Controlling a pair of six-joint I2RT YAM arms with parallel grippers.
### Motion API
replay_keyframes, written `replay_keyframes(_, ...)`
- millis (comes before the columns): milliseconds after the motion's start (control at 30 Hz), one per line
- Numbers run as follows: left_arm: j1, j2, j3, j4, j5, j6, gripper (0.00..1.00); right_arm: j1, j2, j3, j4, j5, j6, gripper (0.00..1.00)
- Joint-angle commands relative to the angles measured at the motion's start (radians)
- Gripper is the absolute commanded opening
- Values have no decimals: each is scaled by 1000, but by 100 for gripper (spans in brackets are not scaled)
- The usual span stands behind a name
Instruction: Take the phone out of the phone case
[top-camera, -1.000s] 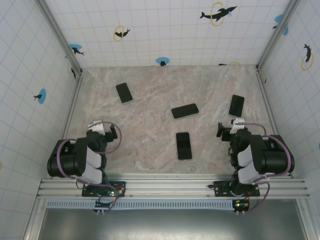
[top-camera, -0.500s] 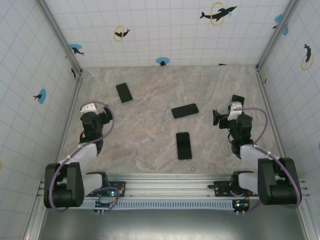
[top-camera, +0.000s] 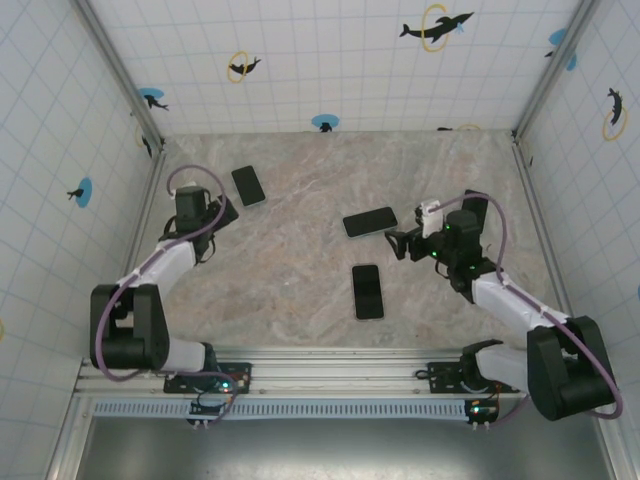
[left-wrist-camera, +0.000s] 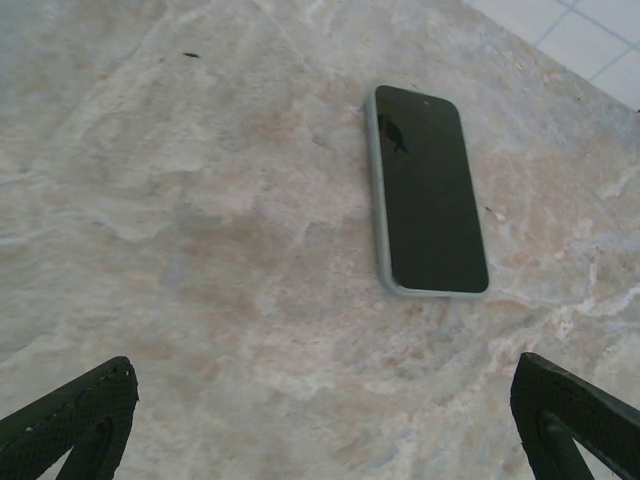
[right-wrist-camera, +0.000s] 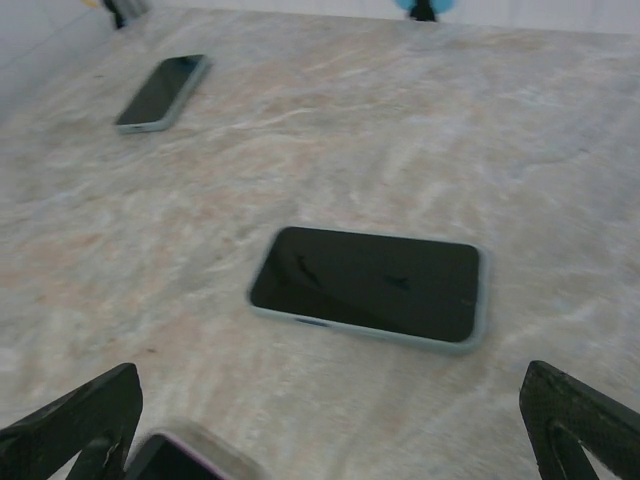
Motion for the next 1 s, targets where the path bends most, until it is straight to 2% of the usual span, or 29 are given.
replay_keyframes(0, -25, 89, 107, -74, -13, -5, 98, 70, 8, 78, -108, -38, -48, 99)
replay_keyframes(267, -72, 346, 381, -130, -82, 52, 98, 217, 69, 162, -148, 30, -71, 99)
replay_keyframes(533, -83, 559, 605, -208, -90, 90, 98, 307, 170, 256, -148, 46, -65, 99)
replay_keyframes(833, -103, 721, 786, -287, -151, 111, 98, 350, 291, 366, -137, 38, -53, 99)
replay_keyframes(967, -109, 761, 815, -285, -156, 118, 98, 355, 323, 395, -137, 31, -54, 99)
